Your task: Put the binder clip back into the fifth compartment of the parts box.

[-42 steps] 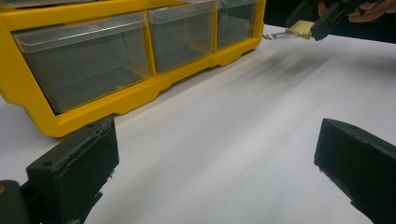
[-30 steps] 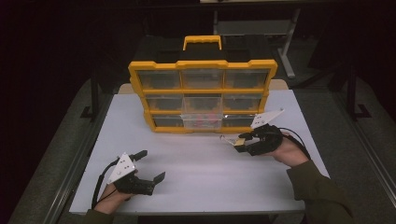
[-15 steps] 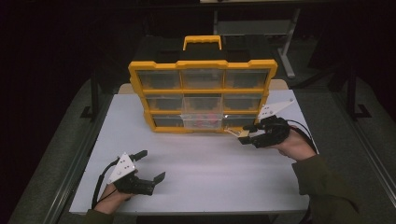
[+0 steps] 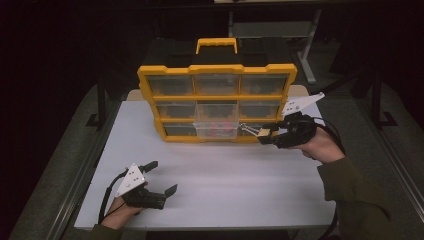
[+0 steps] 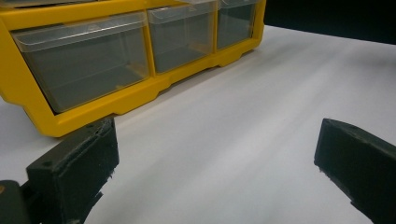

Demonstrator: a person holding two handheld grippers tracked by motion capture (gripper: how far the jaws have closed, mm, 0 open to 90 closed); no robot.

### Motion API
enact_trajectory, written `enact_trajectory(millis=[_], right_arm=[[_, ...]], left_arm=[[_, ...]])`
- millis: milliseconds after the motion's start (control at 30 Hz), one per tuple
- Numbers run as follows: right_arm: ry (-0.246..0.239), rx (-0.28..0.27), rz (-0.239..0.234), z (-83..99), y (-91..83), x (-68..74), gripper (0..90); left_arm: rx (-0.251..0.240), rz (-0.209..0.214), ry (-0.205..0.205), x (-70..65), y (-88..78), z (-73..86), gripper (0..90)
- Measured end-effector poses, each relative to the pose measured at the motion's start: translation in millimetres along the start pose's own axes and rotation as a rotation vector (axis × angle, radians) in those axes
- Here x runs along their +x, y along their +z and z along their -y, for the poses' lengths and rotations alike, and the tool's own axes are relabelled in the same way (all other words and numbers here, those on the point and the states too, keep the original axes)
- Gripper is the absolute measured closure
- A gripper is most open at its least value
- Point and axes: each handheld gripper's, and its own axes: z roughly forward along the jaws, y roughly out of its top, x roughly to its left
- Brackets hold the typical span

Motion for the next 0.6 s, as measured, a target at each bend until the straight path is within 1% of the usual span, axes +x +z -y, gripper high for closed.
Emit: enact_trajectory(millis=[33, 100, 167, 200, 333, 400, 600], right_arm=[[0.003, -0.004, -0.001, -1.6, -1.7, -0.2, 48.5], [0.007, -0.015, -0.005, -4.8, -4.9, -0.8, 48.5], [0.006, -0.019, -0.002, -8.1, -7.8, -1.4, 48.5], [0.006, -0.023, -0.003, -9.8, -9.1, -1.5, 48.5], [-0.002, -0.033, 0.001, -16.3, -13.4, -1.5, 48.5], [-0.009, -0.029, 0.003, -19.5, -14.6, -1.7, 48.5], [-0.025, -0.043, -0.006, -33.1, -18.7, 0.7, 48.5]], left_arm=[[0.001, 0.001, 0.005, 0.4, 0.1, -0.1, 0.0], [0.001, 0.001, -0.001, -0.1, 0.1, 0.1, 0.0], [0.001, 0.001, 0.001, 0.0, 0.1, 0.0, 0.0], [0.0, 0.0, 0.007, 0.4, 0.0, -0.2, 0.0], [0.001, 0.001, 0.003, 0.1, 0.3, 0.0, 0.0], [0.001, 0.002, 0.004, 0.1, 0.5, 0.1, 0.0], [0.001, 0.002, 0.005, 0.4, 0.0, 0.0, 0.0]])
